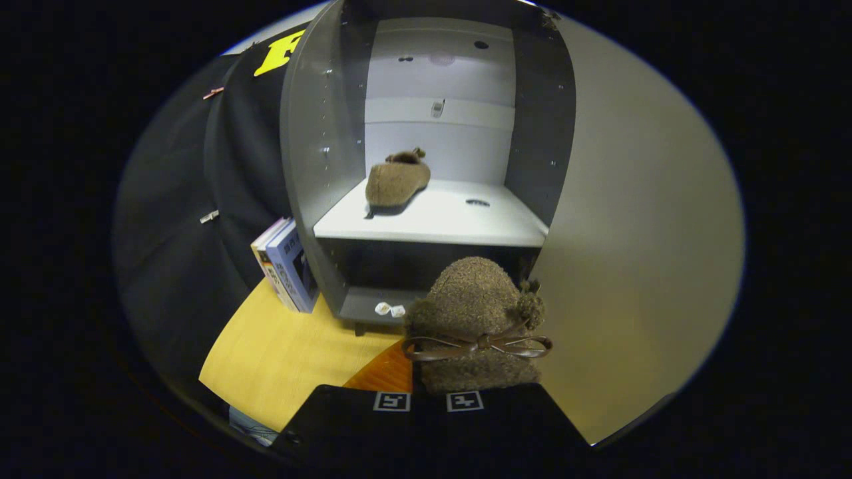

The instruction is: Open the shoe cabinet door, grab the shoes and put them into the shoe cabinet, then close the shoe cabinet door.

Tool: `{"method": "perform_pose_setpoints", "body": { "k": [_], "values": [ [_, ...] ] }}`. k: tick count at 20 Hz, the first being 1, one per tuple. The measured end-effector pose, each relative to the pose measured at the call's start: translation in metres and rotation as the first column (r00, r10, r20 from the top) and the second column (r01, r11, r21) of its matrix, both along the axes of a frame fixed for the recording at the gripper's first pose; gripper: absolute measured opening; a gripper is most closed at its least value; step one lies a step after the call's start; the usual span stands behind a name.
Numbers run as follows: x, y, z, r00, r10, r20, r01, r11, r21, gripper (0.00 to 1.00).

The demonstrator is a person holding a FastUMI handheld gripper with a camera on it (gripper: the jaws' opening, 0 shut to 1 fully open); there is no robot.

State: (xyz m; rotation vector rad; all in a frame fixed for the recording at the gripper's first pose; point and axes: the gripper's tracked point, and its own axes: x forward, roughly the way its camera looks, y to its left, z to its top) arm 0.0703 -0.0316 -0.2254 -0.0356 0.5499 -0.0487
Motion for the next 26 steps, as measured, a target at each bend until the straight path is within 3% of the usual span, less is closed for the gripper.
{"method": "perform_pose_setpoints", "body": {
  "k": [10, 19, 26],
  "values": [
    [0.112, -0.014, 0.071, 0.999, 0.028, 0.019, -0.028, 1.000, 0.002, 0.05],
    [0.228, -0.030, 0.066, 0.999, -0.028, -0.029, 0.028, 1.000, -0.003, 0.05],
    [0.298, -0.034, 0.033, 0.995, -0.045, -0.093, 0.045, 0.999, -0.002, 0.05]
  ]
}}
